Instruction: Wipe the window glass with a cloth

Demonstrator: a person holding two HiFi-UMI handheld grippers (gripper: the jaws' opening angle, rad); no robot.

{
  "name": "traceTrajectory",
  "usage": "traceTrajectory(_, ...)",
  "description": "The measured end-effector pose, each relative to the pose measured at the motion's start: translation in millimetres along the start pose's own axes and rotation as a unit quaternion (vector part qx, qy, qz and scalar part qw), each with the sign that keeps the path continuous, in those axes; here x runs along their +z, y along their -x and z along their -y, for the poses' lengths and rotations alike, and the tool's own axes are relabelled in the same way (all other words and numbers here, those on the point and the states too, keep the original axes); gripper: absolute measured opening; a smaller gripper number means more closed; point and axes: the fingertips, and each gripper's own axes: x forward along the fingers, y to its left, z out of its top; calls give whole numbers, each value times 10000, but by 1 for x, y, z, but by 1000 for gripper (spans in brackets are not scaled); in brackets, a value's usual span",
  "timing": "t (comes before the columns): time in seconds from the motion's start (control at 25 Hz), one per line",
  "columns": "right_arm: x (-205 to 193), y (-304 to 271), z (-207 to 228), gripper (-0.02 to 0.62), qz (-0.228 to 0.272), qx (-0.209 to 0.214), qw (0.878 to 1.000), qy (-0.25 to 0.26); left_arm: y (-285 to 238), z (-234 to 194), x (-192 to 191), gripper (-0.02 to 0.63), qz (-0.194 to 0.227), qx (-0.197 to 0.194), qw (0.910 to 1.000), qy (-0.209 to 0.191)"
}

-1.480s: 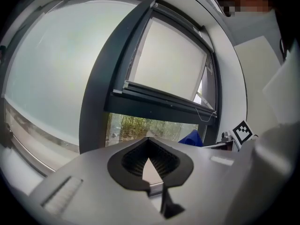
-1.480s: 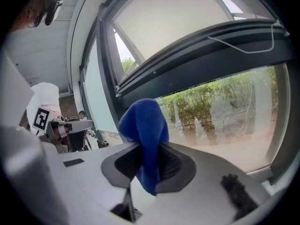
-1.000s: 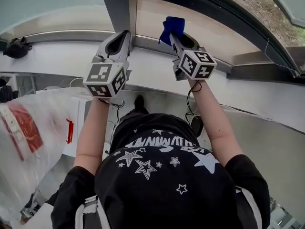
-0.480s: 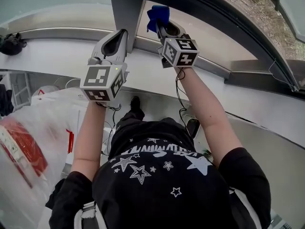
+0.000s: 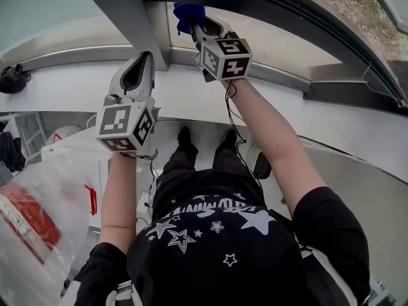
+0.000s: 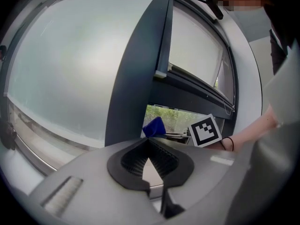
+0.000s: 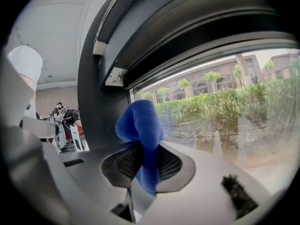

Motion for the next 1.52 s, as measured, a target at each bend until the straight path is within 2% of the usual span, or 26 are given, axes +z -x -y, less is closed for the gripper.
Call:
traceTrajectory(0.32,-12,65,73,75,12,-349,9990,-279,-30,63,-14,8,-296,-182,9994,-92)
traceTrajectory(0.52,-21,125,134,75,52,-742,9962,-456,-62,135,-21,8,-521,-697,9957,-331)
traceTrajectory(0.88,-36,236,263,75,284,-1509,9845,-844,-117,260,-34,8,-780,-1278,9862,-710)
traceTrajectory(1.24,-67,351,386,75,604,-2595,9532,-1432,-163,367,-41,8,-851,-1806,9759,-880)
traceTrajectory(1.52,-69,419,461,75,768,-3112,9357,-1472,-196,442,-48,8,-857,-2158,9674,-1008)
